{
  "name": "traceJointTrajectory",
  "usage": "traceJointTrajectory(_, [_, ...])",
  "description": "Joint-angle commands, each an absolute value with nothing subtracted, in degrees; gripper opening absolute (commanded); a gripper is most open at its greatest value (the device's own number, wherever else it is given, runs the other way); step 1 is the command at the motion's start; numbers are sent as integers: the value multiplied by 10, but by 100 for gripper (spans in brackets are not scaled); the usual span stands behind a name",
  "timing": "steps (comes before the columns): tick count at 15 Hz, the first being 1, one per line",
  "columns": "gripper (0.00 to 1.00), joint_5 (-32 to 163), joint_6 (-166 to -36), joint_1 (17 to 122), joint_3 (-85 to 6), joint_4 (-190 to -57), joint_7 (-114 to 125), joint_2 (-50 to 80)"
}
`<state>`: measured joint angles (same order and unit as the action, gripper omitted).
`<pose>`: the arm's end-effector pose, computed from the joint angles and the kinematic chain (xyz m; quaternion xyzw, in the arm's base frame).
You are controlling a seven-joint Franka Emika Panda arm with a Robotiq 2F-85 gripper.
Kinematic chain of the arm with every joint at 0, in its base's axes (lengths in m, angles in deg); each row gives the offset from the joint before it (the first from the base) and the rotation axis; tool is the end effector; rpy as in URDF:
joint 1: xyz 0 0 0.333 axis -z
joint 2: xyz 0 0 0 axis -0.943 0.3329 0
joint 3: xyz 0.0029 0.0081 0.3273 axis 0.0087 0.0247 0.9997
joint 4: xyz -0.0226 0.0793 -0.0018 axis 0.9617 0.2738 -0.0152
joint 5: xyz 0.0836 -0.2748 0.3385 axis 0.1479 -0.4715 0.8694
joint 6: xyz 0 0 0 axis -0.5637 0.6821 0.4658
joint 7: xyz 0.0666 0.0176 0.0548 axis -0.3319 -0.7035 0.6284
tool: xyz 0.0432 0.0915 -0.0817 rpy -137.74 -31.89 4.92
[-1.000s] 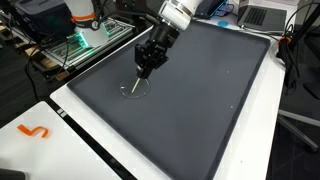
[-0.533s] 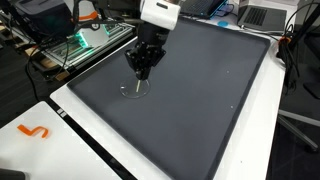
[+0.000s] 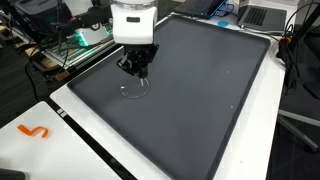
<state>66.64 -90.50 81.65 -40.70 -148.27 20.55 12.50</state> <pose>0.5870 -0.1754 0.2647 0.9969 -0.0431 -0.0644 0.0113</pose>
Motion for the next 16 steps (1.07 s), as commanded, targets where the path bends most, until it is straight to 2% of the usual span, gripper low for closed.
traceJointTrajectory(1, [4,771,-913,849,-399,-1495,339,120])
traceJointTrajectory(16, [4,1012,-826,910,-401,-1477,667,181])
